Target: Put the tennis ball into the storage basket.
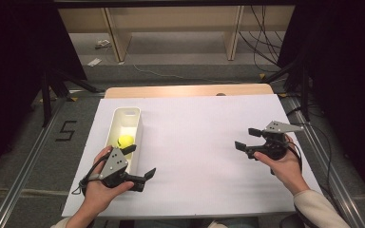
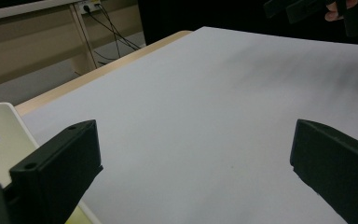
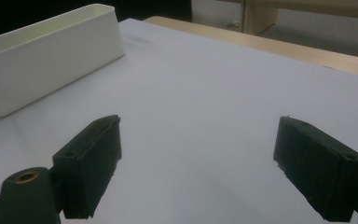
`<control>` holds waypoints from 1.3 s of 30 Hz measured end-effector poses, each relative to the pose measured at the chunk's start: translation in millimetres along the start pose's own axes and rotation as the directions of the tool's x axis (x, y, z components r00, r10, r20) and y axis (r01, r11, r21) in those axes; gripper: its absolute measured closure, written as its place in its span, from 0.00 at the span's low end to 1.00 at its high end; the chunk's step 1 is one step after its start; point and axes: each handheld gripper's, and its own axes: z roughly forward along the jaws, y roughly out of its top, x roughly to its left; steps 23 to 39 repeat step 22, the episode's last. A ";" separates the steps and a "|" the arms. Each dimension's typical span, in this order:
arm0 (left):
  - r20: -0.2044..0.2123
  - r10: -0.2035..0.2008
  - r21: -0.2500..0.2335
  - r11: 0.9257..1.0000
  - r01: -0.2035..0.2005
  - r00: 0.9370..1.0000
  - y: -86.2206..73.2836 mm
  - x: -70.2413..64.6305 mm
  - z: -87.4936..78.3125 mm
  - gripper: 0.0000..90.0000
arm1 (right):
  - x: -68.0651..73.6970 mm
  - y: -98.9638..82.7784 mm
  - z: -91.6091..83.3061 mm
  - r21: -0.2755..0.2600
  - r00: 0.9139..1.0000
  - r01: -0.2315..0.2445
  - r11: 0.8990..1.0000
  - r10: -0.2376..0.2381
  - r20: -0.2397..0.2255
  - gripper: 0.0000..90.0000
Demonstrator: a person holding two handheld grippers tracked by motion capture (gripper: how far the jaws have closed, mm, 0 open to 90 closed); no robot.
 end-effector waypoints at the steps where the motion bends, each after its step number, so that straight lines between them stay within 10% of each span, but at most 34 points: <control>1: 0.000 0.000 -0.001 1.000 0.000 1.000 0.0 0.0 -0.1 0.01 | 0.0 -1.5 -0.6 0.000 1.000 -0.002 1.000 0.002 0.002 0.17; 39: 0.003 -0.002 -0.001 1.000 0.002 1.000 0.3 -0.4 0.6 0.01 | 3.1 -10.9 -2.2 0.012 1.000 -0.005 1.000 0.005 -0.003 0.17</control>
